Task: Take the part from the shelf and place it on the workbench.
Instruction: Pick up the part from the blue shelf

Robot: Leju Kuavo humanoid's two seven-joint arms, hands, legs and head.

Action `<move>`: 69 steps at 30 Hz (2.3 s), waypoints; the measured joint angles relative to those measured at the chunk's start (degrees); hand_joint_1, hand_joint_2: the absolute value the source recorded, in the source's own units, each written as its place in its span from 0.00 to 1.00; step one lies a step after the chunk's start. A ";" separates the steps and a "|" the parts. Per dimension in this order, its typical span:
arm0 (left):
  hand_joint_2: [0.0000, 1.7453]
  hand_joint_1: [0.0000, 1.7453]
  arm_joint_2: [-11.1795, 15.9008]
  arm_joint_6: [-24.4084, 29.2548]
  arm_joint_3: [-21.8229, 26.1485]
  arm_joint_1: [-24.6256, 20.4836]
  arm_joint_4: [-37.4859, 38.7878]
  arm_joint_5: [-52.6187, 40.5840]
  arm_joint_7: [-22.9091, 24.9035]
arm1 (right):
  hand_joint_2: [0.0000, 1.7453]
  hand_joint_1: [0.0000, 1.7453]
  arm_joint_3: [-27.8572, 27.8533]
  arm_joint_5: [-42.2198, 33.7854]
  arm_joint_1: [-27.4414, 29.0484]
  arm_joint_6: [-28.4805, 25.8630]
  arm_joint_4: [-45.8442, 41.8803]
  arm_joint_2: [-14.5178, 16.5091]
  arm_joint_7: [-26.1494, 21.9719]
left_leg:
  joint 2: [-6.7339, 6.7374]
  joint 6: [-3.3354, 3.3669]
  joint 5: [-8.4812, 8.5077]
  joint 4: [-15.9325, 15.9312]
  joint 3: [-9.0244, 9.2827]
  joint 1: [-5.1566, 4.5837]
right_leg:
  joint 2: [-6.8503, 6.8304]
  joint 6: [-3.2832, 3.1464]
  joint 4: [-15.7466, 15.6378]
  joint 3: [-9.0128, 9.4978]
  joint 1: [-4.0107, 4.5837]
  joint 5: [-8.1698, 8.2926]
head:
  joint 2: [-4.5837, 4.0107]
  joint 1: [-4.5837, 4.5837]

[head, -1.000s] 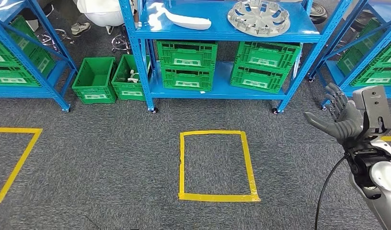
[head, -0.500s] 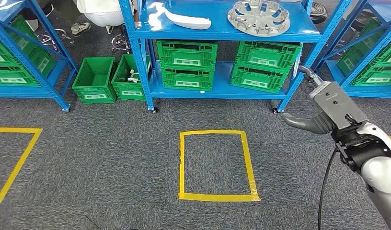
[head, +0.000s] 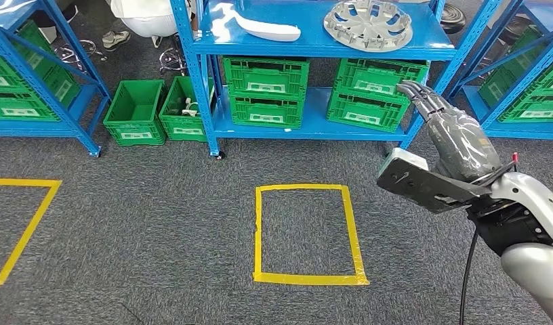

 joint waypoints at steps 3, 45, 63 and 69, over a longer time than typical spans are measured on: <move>0.00 0.00 0.00 -0.09 -0.16 -0.01 0.08 0.15 0.02 | 1.00 0.00 1.16 4.88 -0.96 1.82 -2.88 -0.30 1.82 | -0.13 0.00 0.01 0.00 -0.01 0.00 | -0.10 0.00 0.00 0.00 0.00 0.00 | 0.01 0.00; 0.00 0.00 0.49 -1.87 -4.24 -0.41 0.97 -1.43 -0.88 | 1.00 0.00 6.73 19.58 -1.74 4.78 -14.95 -1.91 6.72 | -1.17 1.30 0.11 -0.46 0.62 -0.16 | -0.08 0.21 7.92 -9.71 -0.21 5.50 | 0.00 0.18; 0.00 0.00 0.36 -1.60 -4.64 -0.94 1.07 -1.67 -0.83 | 1.00 0.00 6.68 19.56 -1.74 4.79 -15.72 -2.32 6.73 | -1.38 -1.31 5.11 3.55 -9.55 0.66 | 0.58 -0.66 1.50 -6.26 0.01 3.24 | 0.01 -0.61; 0.00 0.00 0.27 -1.60 -4.67 -0.77 1.24 -1.70 -0.89 | 1.00 0.00 6.65 19.58 -1.78 4.78 -15.73 -2.44 6.73 | -1.38 -0.37 5.05 3.18 -9.33 0.55 | 0.61 -2.18 1.02 -5.94 0.08 3.61 | 0.01 -0.13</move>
